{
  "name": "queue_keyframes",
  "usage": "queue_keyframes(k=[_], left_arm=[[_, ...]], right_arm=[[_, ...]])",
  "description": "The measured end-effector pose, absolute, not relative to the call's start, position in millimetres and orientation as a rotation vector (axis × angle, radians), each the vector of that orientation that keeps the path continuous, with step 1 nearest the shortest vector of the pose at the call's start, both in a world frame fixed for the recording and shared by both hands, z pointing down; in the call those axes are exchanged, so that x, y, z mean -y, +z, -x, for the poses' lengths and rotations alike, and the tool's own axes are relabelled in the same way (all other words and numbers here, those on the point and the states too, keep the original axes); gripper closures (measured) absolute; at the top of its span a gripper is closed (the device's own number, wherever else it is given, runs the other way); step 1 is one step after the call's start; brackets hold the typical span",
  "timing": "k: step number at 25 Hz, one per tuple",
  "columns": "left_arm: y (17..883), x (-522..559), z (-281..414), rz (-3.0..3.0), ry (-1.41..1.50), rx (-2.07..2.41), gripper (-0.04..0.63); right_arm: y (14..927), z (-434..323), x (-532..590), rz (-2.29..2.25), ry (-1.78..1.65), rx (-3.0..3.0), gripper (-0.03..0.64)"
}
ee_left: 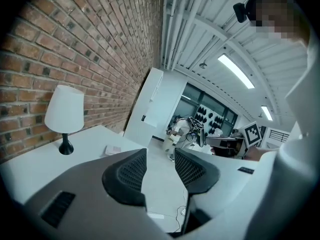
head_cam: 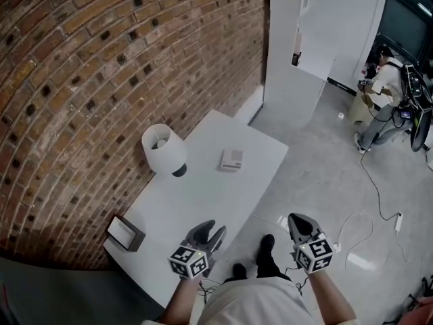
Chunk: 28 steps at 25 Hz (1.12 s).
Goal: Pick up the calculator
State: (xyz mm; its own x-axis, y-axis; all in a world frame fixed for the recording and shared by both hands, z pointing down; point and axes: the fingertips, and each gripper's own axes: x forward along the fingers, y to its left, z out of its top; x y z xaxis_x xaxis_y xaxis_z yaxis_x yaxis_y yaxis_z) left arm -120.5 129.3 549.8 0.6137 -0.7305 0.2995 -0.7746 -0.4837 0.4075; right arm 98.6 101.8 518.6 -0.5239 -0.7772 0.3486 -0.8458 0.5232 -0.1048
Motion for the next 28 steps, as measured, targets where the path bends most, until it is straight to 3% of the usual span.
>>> queue_keyframes(k=[28], left_arm=[[606.6, 44.5, 45.5, -2.068, 0.195, 1.388, 0.393]], right_arm=[[576.2, -161.5, 116.8, -1.033, 0.515, 2.587, 0.604]])
